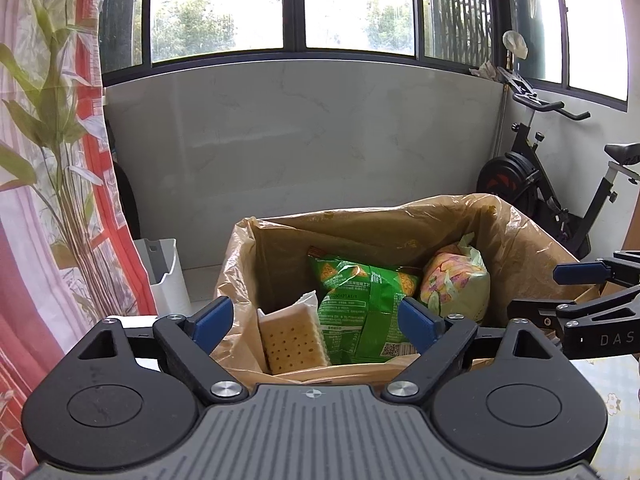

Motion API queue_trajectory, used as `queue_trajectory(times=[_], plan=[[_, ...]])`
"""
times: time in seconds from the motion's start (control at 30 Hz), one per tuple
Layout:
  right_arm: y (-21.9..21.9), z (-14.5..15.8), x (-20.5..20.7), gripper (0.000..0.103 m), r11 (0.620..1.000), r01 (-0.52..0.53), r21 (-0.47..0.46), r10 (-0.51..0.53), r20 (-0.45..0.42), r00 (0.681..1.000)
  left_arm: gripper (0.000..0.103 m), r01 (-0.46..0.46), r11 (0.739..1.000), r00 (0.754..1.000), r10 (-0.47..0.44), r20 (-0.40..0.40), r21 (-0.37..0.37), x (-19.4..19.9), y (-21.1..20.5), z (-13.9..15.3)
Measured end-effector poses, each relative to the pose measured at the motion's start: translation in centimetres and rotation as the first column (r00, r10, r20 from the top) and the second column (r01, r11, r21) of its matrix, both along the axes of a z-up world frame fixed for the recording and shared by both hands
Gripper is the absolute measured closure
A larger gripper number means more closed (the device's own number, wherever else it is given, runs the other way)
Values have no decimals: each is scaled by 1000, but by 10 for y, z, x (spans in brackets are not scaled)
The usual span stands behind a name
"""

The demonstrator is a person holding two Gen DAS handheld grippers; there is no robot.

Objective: Organize snacks

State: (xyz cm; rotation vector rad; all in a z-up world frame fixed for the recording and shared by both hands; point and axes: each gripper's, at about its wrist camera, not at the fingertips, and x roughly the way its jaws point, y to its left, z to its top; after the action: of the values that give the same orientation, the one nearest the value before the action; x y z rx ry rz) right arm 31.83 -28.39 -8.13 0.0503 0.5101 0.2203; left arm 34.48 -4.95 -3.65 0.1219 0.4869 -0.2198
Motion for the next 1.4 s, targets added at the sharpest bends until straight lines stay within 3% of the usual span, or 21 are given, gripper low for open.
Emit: queue_trajectory(times=[0.07, 0.27, 0.37, 0.53, 0.67, 0.73, 0.83, 1.4], plan=[[0, 3, -5, 14, 1000, 12, -2, -12, 6, 1000, 12, -10, 1000, 1000, 10, 13, 9, -7, 3, 6], [-6, 21, -25, 12, 999, 28, 28, -28, 17, 999, 11, -37, 999, 999, 37, 15, 2, -32, 15, 29], [-8, 35, -43, 3, 998, 50, 27, -51, 51, 997, 9, -41, 999, 999, 41, 29, -7, -49, 17, 43], [-13, 55, -71, 1, 998, 32, 51, -36, 73, 997, 9, -130, 990, 991, 128, 41, 46, -72, 15, 64], [-8, 65, -90, 0, 996, 93, 18, -94, 104, 990, 9, -128, 992, 989, 129, 67, -22, -93, 23, 77], [-8, 66, -96, 0, 996, 82, 45, -86, 98, 991, 9, -136, 990, 988, 138, 65, -35, -100, 25, 81], [-8, 65, -101, 0, 994, 72, 84, -78, 78, 994, 9, -161, 987, 983, 161, 92, -8, -111, 23, 84], [-5, 63, -119, 0, 991, 119, 59, -124, 97, 987, 9, -190, 981, 979, 192, 68, -29, -121, 33, 77]])
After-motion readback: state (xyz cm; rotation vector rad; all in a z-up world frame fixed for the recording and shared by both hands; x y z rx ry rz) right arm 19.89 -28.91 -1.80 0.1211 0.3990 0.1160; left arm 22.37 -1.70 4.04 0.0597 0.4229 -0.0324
